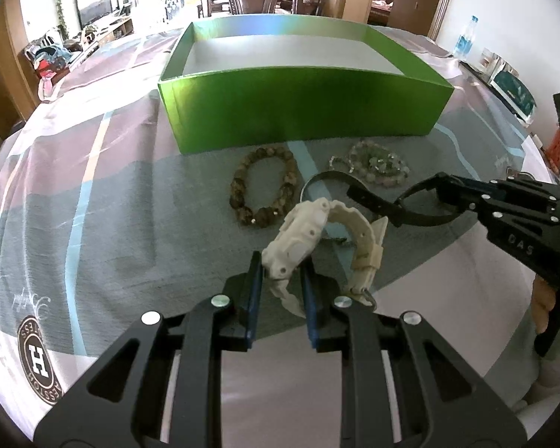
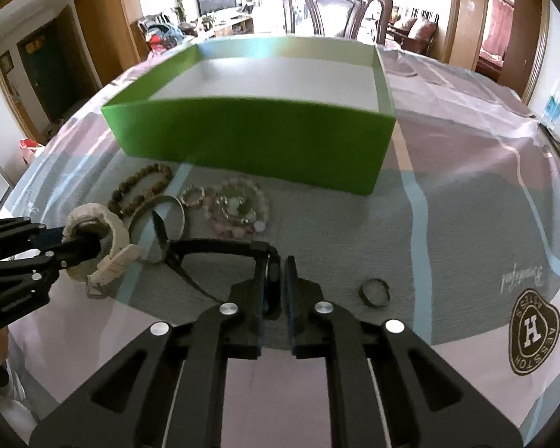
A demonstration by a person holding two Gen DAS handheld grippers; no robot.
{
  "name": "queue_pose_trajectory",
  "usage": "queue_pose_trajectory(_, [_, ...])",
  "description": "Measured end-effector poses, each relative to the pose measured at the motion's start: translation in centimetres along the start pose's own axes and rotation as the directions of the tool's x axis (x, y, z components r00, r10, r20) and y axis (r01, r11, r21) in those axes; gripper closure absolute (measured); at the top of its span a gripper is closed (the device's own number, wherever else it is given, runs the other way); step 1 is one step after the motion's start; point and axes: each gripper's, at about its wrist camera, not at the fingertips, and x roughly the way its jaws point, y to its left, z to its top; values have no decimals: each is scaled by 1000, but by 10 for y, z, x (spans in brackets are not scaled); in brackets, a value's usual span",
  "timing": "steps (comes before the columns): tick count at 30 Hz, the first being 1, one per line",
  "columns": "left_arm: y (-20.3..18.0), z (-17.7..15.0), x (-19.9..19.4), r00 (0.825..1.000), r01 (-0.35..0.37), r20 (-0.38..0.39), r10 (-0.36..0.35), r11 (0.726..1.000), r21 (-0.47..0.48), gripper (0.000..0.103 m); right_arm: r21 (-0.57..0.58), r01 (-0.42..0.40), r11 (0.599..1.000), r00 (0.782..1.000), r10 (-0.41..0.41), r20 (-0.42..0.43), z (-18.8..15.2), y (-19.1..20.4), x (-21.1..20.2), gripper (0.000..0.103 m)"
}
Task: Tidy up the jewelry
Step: 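Carry the white watch into the box with the left tool while the right releases the black watch there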
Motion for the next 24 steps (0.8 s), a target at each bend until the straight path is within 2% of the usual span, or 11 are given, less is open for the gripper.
queue_pose_trajectory(7, [3, 0, 5, 1000, 5, -5, -5, 1000, -8, 83, 20, -18, 1000, 1000, 18, -8, -1, -4, 4, 93])
queue_pose_trajectory(14, [5, 6, -14, 999, -3, 48, 4, 1000, -9, 83, 34, -21, 999, 998, 19, 53, 6, -7, -17, 95])
queue_pose_trajectory(20, [5, 9, -21, 998, -6, 60, 7, 1000, -3, 83, 27, 1, 1000, 1000, -1, 24, 8, -5, -14, 95])
queue_pose_trajectory(24, [8, 17, -35, 995, -29, 101, 28, 1000, 7, 83, 37, 24, 999, 996, -27, 84, 22, -8, -37, 95])
